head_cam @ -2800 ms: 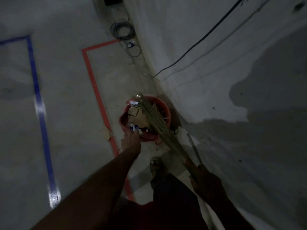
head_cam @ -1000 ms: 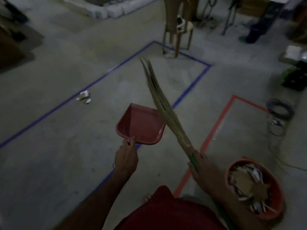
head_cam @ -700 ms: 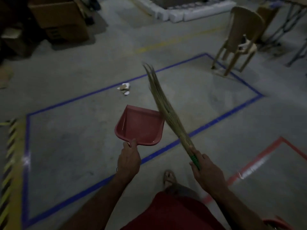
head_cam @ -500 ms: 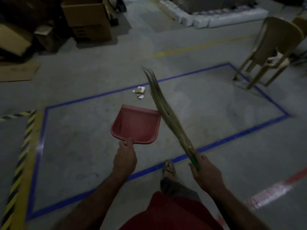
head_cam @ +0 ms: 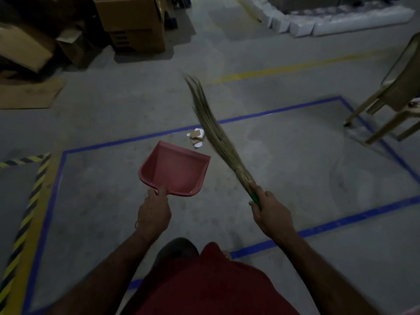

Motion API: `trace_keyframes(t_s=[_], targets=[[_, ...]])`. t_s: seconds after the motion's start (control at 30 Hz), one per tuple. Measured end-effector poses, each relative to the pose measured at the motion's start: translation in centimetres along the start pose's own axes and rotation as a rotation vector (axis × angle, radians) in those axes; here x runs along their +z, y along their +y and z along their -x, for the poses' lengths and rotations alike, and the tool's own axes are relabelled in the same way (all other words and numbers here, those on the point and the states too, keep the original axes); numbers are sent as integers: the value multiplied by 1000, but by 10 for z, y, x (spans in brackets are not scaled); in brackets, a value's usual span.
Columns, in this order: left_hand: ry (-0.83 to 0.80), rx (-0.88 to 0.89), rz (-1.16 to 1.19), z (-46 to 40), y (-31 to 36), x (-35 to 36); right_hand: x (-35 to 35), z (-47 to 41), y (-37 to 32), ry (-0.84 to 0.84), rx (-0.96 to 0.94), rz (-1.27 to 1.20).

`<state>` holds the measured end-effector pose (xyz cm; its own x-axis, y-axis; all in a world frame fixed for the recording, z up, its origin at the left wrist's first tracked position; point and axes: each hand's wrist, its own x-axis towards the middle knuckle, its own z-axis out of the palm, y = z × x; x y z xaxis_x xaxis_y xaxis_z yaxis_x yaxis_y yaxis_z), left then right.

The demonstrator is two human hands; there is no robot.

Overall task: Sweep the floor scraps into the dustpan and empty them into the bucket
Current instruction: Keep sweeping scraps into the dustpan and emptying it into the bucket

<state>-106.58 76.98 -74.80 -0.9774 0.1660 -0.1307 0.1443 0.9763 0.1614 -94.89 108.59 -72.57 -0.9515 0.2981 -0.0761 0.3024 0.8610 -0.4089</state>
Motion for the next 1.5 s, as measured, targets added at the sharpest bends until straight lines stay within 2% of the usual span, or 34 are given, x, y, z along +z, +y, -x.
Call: trace_keyframes(t_s=[0.3, 0.67, 0.77, 0.93, 1.2, 1.5], targets=[[-88, -23, -22, -140, -2, 6, 16, -136, -12, -80, 73, -15], [-263, -11, -62, -342, -45, 6, 35, -306, -43, -187, 208, -13], [-248, -3, -65, -393, -56, 13, 43, -346, -50, -203, 228, -29], [-349, -22, -111, -472, -59, 43, 75, -429, -53, -243, 251, -22], [-434, -23, -87, -611, -72, 148, 179, -588, -29, -404, 338, 9], [-586, 4, -133, -773, -104, 361, 353, -723, 37, -373, 408, 70]])
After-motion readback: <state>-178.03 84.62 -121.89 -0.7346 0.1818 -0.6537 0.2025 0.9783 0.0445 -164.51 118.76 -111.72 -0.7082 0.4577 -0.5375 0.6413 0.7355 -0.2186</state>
